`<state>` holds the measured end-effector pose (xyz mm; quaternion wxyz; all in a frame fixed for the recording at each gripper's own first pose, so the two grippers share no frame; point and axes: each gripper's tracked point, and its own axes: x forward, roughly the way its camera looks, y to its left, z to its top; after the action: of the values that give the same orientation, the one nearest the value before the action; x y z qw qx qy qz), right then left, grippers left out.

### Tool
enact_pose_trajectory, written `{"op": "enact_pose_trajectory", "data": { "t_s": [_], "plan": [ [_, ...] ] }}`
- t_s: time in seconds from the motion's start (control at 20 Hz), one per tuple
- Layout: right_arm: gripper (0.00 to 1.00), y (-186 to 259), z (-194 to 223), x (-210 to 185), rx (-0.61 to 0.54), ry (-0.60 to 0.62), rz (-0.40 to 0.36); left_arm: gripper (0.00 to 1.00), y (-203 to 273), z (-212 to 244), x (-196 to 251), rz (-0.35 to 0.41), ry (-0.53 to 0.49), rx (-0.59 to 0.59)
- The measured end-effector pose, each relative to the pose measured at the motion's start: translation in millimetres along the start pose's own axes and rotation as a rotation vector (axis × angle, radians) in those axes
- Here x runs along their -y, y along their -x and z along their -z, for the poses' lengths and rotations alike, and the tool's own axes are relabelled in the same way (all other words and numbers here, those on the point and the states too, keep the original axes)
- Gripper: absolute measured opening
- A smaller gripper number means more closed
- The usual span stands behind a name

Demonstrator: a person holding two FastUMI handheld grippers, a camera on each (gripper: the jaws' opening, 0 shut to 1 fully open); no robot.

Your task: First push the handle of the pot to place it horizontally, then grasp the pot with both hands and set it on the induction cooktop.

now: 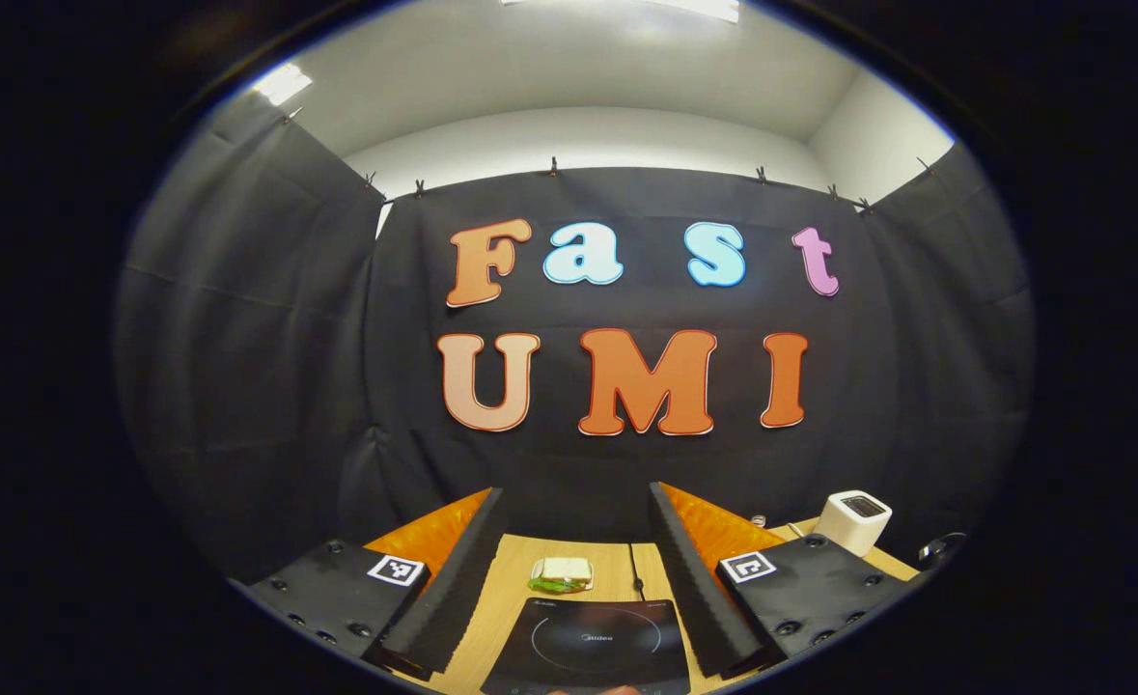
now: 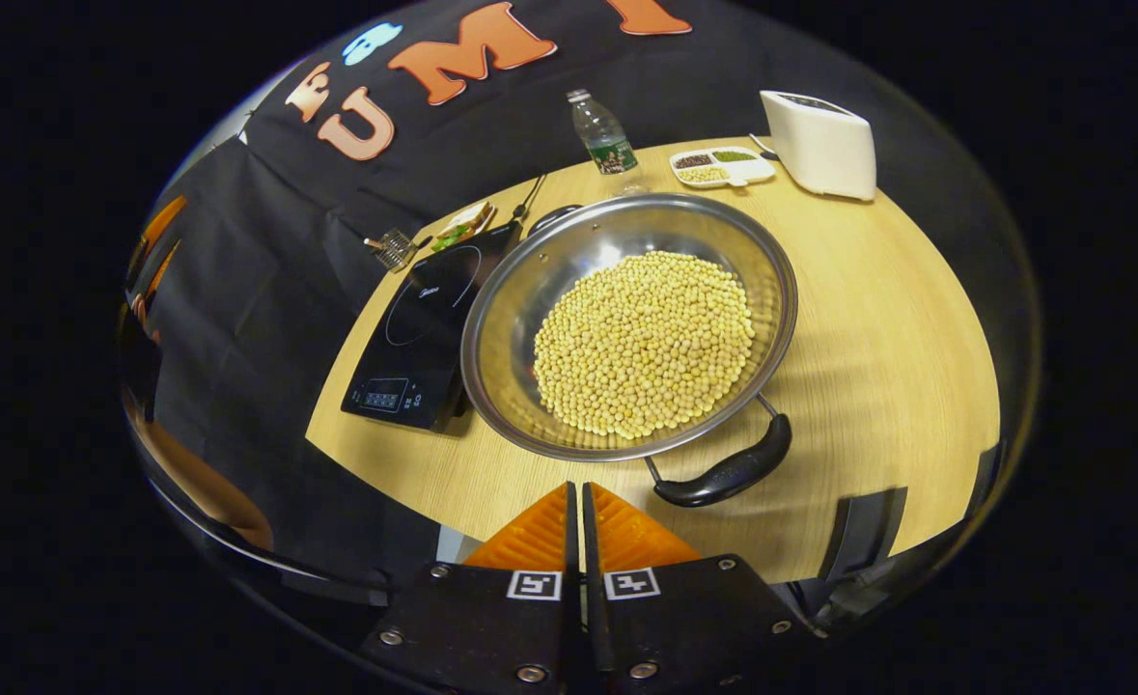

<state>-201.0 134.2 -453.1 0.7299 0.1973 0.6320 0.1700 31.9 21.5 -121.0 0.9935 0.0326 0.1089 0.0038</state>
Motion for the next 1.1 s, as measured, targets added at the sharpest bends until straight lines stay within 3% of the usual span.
{"op": "enact_pose_trajectory", "data": {
  "t_s": [0.3,0.8,1.1],
  "plan": [
    [0.02,-11,9,4,-0.054,-0.048,-0.002,0.96,3,-14,3,-0.019,-0.031,0.037],
    [0.0,-19,-7,17,-0.03,-0.137,0.008,0.99,-4,-2,8,-0.026,-0.053,0.017],
    [0.0,-21,-14,35,-0.013,-0.132,0.071,0.98,-5,2,18,-0.009,-0.065,0.013]
  ]
}}
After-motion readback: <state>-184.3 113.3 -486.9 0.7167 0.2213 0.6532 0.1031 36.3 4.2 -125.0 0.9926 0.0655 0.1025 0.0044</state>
